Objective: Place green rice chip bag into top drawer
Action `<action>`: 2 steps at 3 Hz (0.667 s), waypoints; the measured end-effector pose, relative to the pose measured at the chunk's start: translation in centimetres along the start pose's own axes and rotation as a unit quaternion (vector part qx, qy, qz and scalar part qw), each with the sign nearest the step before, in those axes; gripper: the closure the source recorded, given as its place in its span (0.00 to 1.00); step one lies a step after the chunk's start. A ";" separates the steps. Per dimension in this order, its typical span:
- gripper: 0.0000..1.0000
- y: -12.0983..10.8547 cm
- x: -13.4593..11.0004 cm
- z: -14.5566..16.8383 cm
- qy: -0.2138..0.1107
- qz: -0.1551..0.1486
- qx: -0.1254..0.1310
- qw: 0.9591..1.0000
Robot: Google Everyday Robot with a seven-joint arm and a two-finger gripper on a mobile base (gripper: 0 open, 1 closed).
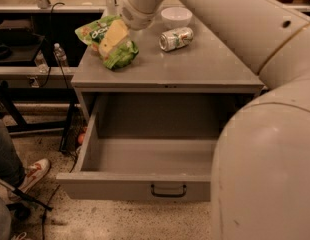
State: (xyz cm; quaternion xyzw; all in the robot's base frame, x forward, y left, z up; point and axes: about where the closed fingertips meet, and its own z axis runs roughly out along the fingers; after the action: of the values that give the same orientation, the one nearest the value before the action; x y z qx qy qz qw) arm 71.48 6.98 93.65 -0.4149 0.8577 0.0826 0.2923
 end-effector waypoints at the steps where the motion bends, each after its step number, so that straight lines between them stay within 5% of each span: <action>1: 0.00 1.3 -2.8 3.4 0.011 0.013 0.033 0.999; 2: 0.00 1.0 -4.4 5.6 0.010 0.028 0.033 0.999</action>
Offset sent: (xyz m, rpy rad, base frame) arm 0.0660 0.0791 -0.0227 0.0062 -0.0093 -0.1243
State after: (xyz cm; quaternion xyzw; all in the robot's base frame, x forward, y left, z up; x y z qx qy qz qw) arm 75.24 12.74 91.54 -0.3814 0.8742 0.0579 0.2950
